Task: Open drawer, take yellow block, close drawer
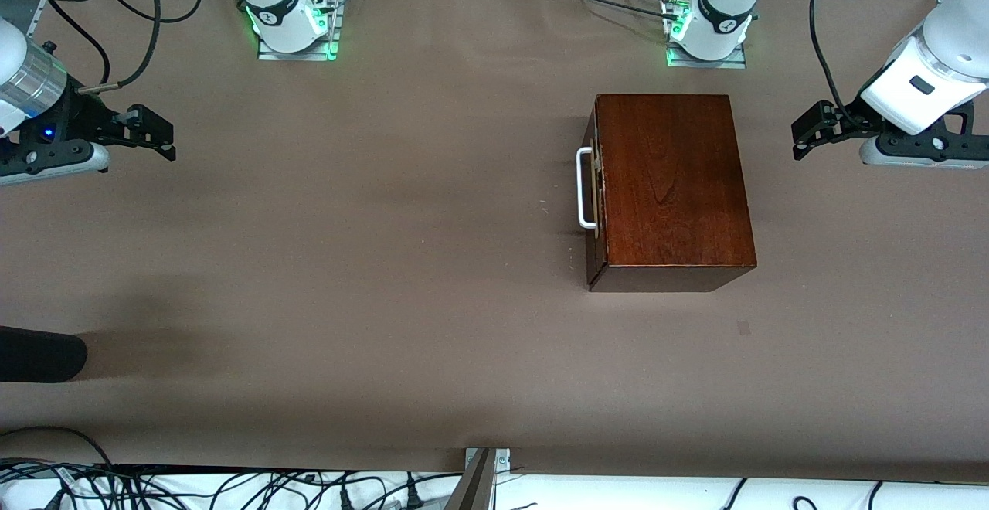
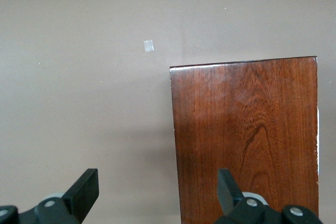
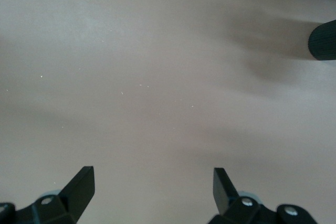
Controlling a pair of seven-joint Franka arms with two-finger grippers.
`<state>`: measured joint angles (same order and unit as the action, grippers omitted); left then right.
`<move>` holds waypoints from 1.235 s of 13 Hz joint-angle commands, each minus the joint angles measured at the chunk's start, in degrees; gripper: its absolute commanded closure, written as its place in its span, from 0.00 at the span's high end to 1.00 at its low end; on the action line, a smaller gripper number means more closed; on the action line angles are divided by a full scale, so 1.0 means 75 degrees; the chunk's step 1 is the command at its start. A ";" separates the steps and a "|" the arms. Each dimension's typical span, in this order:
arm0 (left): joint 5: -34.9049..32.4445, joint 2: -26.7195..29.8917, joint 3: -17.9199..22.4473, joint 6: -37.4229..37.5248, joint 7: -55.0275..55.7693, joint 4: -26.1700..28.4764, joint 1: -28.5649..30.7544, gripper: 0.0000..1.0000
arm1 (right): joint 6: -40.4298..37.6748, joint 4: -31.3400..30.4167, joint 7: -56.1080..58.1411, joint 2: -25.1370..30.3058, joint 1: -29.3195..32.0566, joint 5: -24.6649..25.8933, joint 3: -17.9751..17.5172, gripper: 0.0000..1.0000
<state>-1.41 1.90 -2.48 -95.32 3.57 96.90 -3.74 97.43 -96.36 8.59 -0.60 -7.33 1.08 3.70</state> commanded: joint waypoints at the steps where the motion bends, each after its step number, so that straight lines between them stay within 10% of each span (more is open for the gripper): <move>1: -0.0176 -0.0066 -0.0032 0.0181 0.0016 -0.0216 -0.0028 1.00 | -0.0088 0.0156 -0.0032 -0.0049 0.0075 -0.0121 -0.0036 1.00; 16: -0.0164 -0.0055 -0.0067 0.0415 0.0051 -0.0205 -0.0063 1.00 | -0.0088 0.0156 -0.0032 -0.0049 0.0075 -0.0121 -0.0036 1.00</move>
<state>-1.41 1.89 -2.83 -93.94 3.57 96.89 -3.78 97.43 -96.36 8.59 -0.60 -7.33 1.08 3.70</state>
